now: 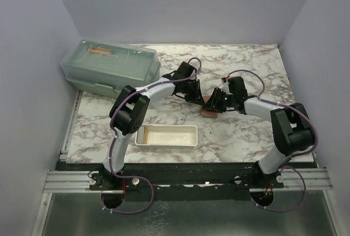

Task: Put the credit cards into the card holder
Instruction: Close the card holder at the center of the board.

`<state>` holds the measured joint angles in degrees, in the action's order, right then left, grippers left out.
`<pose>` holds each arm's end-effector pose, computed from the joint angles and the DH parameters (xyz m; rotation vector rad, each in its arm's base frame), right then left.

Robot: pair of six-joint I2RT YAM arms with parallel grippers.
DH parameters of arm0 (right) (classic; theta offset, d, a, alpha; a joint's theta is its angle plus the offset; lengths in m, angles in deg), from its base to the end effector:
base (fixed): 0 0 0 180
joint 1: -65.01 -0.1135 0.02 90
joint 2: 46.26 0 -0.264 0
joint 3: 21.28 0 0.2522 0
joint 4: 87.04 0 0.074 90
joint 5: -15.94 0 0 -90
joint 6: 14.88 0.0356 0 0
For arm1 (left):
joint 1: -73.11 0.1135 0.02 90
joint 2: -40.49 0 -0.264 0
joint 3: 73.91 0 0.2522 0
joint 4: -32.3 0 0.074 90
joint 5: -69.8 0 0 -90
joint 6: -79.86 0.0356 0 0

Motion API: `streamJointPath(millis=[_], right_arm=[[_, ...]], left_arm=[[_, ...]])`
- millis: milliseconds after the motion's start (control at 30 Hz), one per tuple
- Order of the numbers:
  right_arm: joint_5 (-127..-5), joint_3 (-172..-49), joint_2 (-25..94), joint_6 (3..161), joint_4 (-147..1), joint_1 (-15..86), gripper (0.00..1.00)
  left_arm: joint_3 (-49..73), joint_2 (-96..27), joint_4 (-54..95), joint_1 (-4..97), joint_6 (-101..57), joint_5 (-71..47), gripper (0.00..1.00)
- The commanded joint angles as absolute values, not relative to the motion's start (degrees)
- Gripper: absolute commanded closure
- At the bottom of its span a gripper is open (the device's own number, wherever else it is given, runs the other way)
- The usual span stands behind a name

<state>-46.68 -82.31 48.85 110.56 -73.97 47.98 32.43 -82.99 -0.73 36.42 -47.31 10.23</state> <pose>0.3052 0.1106 0.1577 0.1640 2.5062 0.9800 0.3691 -0.2975 0.1790 0.2509 2.6606 -1.1571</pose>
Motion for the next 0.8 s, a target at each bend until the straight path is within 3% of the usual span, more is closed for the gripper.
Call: streamJointPath(millis=[0, 167, 267, 433, 767], right_arm=[[-49.64, -82.72, 45.49, 110.0, -67.37, 48.01, 0.58], [-52.8, -86.06, 42.09, 107.03, -60.71, 48.41, 0.53], [-55.26, -85.44, 40.59, 105.83, -60.22, 49.93, 0.62], [-53.97, -84.24, 44.43, 103.62, -64.27, 50.64, 0.86], [-51.48, -81.61, 53.27, 105.27, -71.63, 50.6, 0.91]], left_arm=[[33.74, -85.91, -0.36, 35.41, -49.17, 9.21, 1.0], [34.36, -87.65, -0.81, 35.49, -48.32, 8.9, 1.0], [33.87, -87.35, -0.88, 35.58, -48.16, 8.76, 1.0], [33.75, -86.47, -0.98, 35.88, -48.02, 8.98, 1.0], [36.43, -86.7, -1.11, 35.61, -50.88, 3.66, 1.0]])
